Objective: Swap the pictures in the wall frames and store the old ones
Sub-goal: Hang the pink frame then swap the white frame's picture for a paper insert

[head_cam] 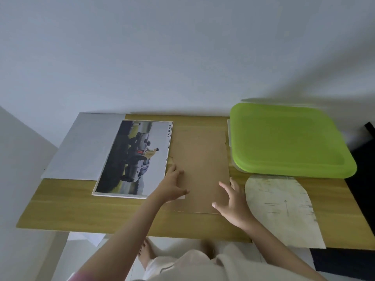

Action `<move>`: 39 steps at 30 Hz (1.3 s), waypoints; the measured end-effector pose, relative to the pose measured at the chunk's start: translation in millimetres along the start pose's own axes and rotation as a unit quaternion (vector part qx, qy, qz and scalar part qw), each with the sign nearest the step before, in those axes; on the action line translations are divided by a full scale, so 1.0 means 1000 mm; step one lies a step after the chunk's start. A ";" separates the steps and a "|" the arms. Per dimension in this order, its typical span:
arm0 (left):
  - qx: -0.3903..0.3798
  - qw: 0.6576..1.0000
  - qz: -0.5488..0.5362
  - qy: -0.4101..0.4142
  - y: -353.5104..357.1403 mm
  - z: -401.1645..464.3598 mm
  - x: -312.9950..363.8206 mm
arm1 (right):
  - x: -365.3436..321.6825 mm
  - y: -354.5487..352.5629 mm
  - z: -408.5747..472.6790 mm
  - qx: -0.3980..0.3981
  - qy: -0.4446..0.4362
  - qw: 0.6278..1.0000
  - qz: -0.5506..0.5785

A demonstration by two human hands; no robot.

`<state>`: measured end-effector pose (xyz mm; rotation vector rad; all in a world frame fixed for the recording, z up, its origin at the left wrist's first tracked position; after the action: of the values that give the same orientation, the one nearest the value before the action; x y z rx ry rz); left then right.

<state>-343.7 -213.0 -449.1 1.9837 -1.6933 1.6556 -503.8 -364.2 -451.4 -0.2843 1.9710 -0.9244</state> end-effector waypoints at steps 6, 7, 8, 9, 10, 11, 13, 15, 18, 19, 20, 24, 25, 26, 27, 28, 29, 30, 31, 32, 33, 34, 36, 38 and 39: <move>0.018 0.999 0.026 -0.005 0.009 -0.006 0.002 | 0.005 0.005 -0.002 0.004 -0.013 0.999 -0.045; 0.021 0.999 0.027 -0.003 0.009 -0.006 0.001 | 0.006 0.005 -0.002 0.005 -0.013 0.999 -0.041; 0.021 0.999 0.028 -0.001 0.008 -0.006 0.001 | 0.006 0.005 -0.002 0.005 -0.013 0.999 -0.037; 0.021 0.999 0.028 0.001 0.008 -0.006 0.000 | 0.007 0.005 -0.002 0.004 -0.012 0.999 -0.034; 0.020 0.999 0.027 0.003 0.009 -0.006 0.000 | 0.007 0.004 -0.002 0.003 -0.011 0.999 -0.033; 0.023 0.999 0.026 0.005 0.009 -0.006 0.001 | 0.007 0.004 -0.002 0.002 -0.009 0.999 -0.031; 0.044 0.999 0.013 0.011 0.008 -0.007 0.002 | 0.006 0.004 -0.002 0.007 -0.004 0.999 -0.031; 0.079 0.997 -0.007 0.023 0.004 -0.012 0.005 | 0.003 0.001 -0.002 0.026 0.006 0.999 -0.028; 0.129 0.990 -0.034 0.051 -0.009 -0.025 0.007 | -0.008 -0.004 0.000 0.068 0.006 0.997 -0.031; 0.142 0.987 -0.043 0.061 -0.015 -0.031 0.006 | -0.014 -0.004 0.003 0.084 -0.002 0.996 -0.031; 0.156 0.984 -0.054 0.070 -0.022 -0.037 0.003 | -0.022 -0.003 0.005 0.096 -0.011 0.995 -0.028; 0.206 0.975 -0.044 0.074 -0.066 -0.057 -0.025 | -0.064 0.012 0.023 0.105 -0.049 0.993 -0.017; 0.216 0.973 -0.039 0.071 -0.080 -0.060 -0.034 | -0.076 0.019 0.029 0.097 -0.058 0.993 -0.016; 0.224 0.972 -0.036 0.069 -0.094 -0.063 -0.044 | -0.089 0.026 0.036 0.088 -0.067 0.994 -0.016; 0.228 0.971 -0.033 0.064 -0.109 -0.064 -0.054 | -0.103 0.033 0.043 0.080 -0.077 0.994 -0.017; 0.229 0.971 -0.026 0.057 -0.123 -0.065 -0.064 | -0.116 0.040 0.050 0.072 -0.087 0.993 -0.019; 0.227 0.972 -0.015 0.049 -0.137 -0.066 -0.075 | -0.128 0.046 0.059 0.065 -0.096 0.993 -0.022; 0.222 0.974 -0.003 0.039 -0.149 -0.066 -0.086 | -0.140 0.051 0.067 0.058 -0.103 0.993 -0.027; 0.214 0.976 0.007 0.030 -0.160 -0.066 -0.097 | -0.150 0.055 0.077 0.052 -0.108 0.992 -0.033; 0.203 0.979 0.015 0.022 -0.169 -0.065 -0.108 | -0.161 0.058 0.087 0.048 -0.110 0.992 -0.039; 0.190 0.981 0.024 0.018 -0.177 -0.065 -0.117 | -0.170 0.059 0.097 0.046 -0.111 0.992 -0.045; 0.173 0.984 0.035 0.017 -0.184 -0.063 -0.125 | -0.179 0.060 0.108 0.048 -0.113 0.991 -0.053; 0.135 0.989 0.060 0.025 -0.192 -0.059 -0.138 | -0.194 0.061 0.130 0.053 -0.111 0.990 -0.070; 0.095 0.992 0.075 0.036 -0.196 -0.054 -0.148 | -0.204 0.060 0.151 0.051 -0.095 0.990 -0.089; 0.078 0.993 0.079 0.040 -0.197 -0.051 -0.151 | -0.207 0.060 0.161 0.048 -0.084 0.990 -0.102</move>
<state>-206.3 -0.7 -426.6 1.8598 -1.7846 1.9474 -247.9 -293.3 -409.8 -0.5002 1.7595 -1.0861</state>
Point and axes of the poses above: each hand's wrist, its own z-axis towards the middle knuckle, its own y-axis out of the palm, x = y × z, the point moved 5 cm from there along z, towards the middle knuckle, and after that the axes turned 3 degrees about -z, right-handed, at the moved point
